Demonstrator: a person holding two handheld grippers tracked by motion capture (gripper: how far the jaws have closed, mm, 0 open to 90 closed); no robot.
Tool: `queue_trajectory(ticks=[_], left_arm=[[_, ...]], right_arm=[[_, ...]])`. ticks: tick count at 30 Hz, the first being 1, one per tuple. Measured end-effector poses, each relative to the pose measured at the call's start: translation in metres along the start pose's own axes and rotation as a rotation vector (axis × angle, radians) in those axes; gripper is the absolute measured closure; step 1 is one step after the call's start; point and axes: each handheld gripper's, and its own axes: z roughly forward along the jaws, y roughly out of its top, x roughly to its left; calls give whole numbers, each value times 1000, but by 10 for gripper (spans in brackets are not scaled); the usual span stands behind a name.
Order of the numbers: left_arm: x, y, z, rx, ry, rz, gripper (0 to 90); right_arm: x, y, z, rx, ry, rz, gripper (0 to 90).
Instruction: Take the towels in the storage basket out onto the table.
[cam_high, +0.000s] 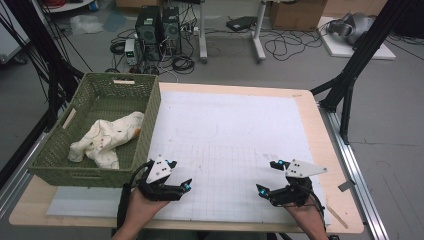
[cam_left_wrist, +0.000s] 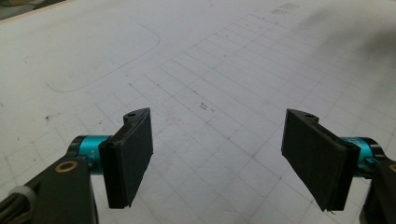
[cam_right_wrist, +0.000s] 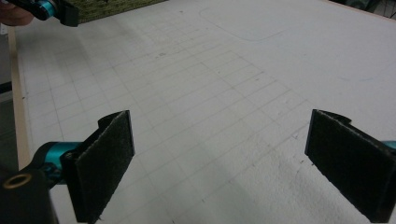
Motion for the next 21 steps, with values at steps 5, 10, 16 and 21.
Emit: queue_trajectory(ticks=[5,10,16,21], left_arm=[[0,0,1,1,-2,4,253],[-2,0,1,6,-11,9,255],[-4,1,2,6,-14,17,256],[-4,0,2,8,-20,17,257]], right_arm=[[-1,0,1,0,9,-3,73],[0,0,0,-1,14,-6,73],[3,0,-1,-4,12,-12,73],[4,1,-2,-4,12,-16,73]])
